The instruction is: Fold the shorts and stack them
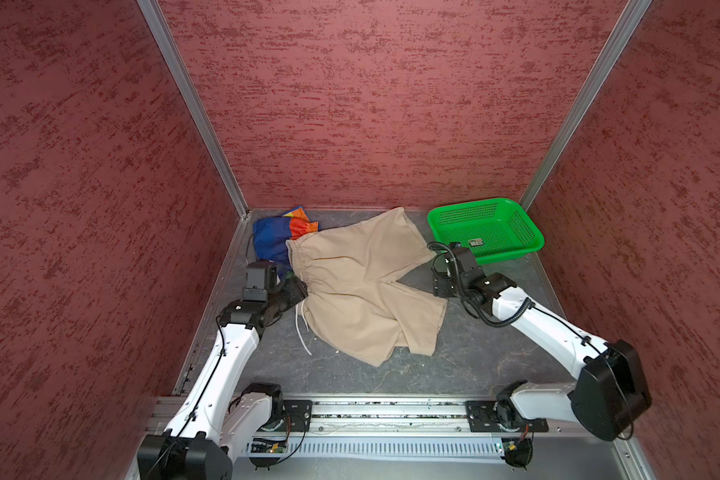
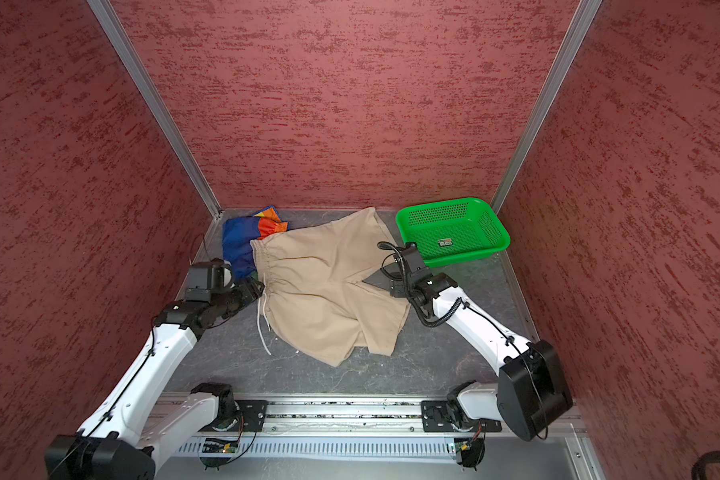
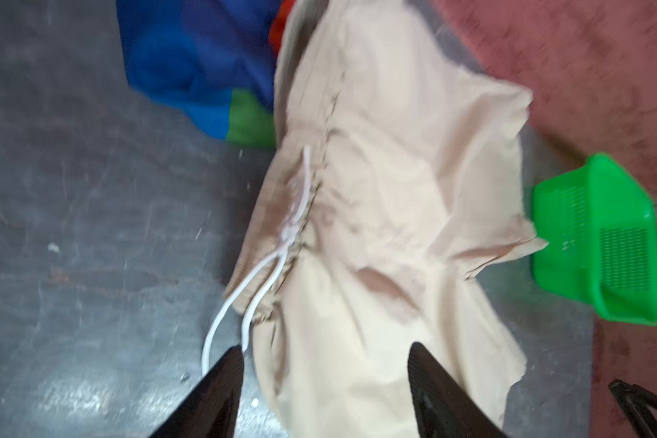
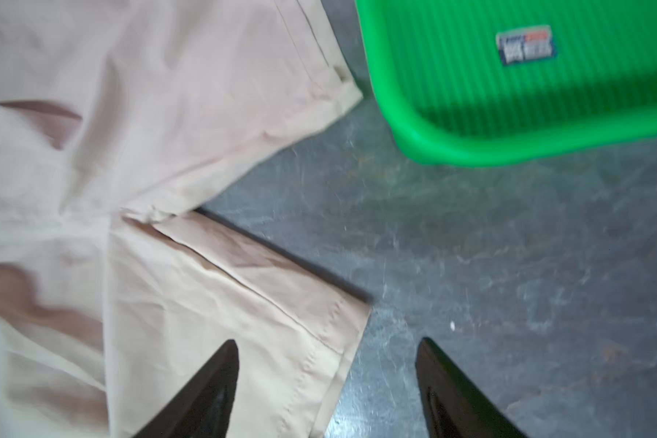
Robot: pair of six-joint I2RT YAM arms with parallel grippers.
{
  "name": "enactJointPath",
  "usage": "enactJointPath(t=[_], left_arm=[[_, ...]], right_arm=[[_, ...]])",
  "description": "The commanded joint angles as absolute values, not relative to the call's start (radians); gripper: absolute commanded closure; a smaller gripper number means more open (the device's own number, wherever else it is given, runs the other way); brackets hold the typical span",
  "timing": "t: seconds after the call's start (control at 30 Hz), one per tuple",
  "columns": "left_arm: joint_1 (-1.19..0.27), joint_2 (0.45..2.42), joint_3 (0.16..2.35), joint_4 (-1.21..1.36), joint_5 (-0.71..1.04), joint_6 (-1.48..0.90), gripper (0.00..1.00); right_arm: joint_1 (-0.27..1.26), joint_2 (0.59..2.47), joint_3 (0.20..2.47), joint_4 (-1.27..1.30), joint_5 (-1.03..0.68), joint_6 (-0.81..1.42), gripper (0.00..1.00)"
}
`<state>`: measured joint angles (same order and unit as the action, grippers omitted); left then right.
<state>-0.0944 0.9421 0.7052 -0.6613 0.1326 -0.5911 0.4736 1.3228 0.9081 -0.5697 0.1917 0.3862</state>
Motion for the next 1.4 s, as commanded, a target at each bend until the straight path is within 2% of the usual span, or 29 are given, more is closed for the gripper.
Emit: enactJointPath(t=[0.0,0.2,0.43,0.53,0.63,0.73,0.9,1.03,1.13,1.2,1.27,1.37], left_arm=[[-0.154,0.915,0.650,-0.643,0.100,-0.648,0.29],[-0.247,0.977,0.591,-0.603,0.043,-0.676,0.29],[-0.251,1.053,0.554,-0.544,0.034,-0.677,0.28],[-0.250,1.097,0.550,-0.522,0.025,-0.671,0.28],[-0.246,1.148,0.552,-0.490,0.028,-0.665,0.28],[-0.227,1.188,0.550,-0.450,0.052,-0.667,0.32],[-0.191,1.244,0.560,-0.408,0.077,-0.651,0.38],[-0.173,1.275,0.574,-0.400,0.076,-0.634,0.39],[-0.163,1.284,0.583,-0.400,0.080,-0.628,0.39],[-0.158,1.284,0.585,-0.396,0.084,-0.625,0.39],[-0.157,1.287,0.588,-0.398,0.088,-0.623,0.39],[-0.156,1.292,0.593,-0.397,0.094,-0.620,0.41]], right_arm=[[0.433,1.299,0.847,-0.539,0.090,0.509,0.30],[0.359,1.382,0.762,-0.355,-0.062,0.559,0.34],[0.347,1.513,0.747,-0.239,-0.154,0.592,0.48],[0.338,1.557,0.760,-0.220,-0.168,0.594,0.60],[0.328,1.587,0.798,-0.226,-0.164,0.581,0.87],[0.316,1.578,0.865,-0.273,-0.112,0.543,1.00],[0.311,1.555,1.060,-0.404,0.040,0.435,1.00],[0.311,1.599,1.190,-0.441,0.102,0.360,0.92],[0.311,1.670,1.258,-0.450,0.110,0.318,0.74],[0.311,1.704,1.277,-0.444,0.114,0.298,0.52],[0.311,1.700,1.268,-0.452,0.093,0.300,0.44],[0.312,1.593,1.150,-0.432,0.052,0.332,0.38]])
